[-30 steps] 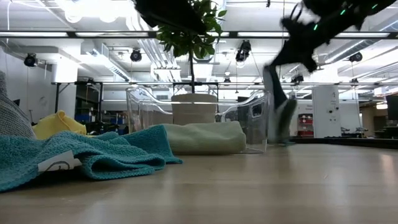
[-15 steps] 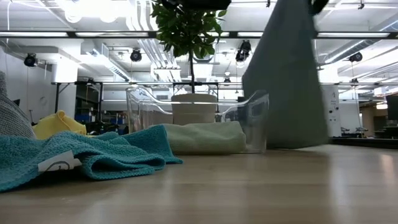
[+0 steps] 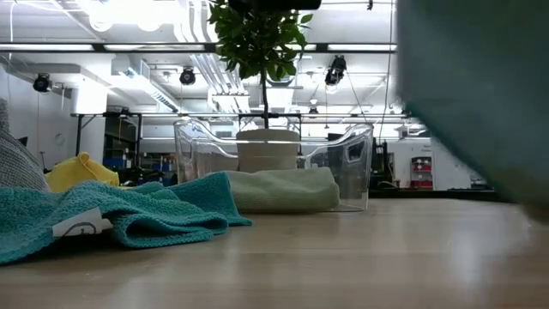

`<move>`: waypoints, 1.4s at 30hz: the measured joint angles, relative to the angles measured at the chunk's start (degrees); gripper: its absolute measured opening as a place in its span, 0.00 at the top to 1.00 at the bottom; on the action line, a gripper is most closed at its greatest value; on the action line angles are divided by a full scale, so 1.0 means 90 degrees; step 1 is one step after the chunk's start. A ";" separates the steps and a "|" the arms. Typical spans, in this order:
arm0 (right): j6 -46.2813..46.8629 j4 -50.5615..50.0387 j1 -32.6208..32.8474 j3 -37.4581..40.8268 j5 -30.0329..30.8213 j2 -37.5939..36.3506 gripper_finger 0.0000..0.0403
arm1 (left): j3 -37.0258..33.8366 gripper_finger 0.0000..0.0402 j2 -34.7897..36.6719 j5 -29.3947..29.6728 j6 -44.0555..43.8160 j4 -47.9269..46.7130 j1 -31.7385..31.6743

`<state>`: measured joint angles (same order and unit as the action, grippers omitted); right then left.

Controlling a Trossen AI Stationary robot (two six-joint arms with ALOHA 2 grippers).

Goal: Fold microfiber towels
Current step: Fold the light blue microfiber cloth

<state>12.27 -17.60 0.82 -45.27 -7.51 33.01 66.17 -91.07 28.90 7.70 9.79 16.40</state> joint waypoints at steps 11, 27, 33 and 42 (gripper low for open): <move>0.1313 -0.3729 0.0005 0.0002 0.3391 0.0346 0.98 | -0.0010 0.61 0.0000 -0.0002 0.0003 -0.0041 -0.0021; 0.1862 -0.3871 0.0007 -0.0574 0.2546 0.1671 0.61 | -0.0010 0.61 0.0000 0.0000 -0.0160 -0.0049 0.0023; 0.2043 -0.3311 0.0588 -0.0403 0.0787 0.1846 0.54 | -0.0010 0.61 0.0000 -0.0003 -0.0168 -0.0049 0.0139; 0.2293 -0.1814 0.2559 0.0324 0.0838 0.2939 0.57 | -0.0005 0.61 -0.0078 -0.0006 -0.0199 0.0042 0.0437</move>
<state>32.91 -33.92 23.85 -42.36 0.03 59.46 66.13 -91.77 28.85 5.91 10.16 20.33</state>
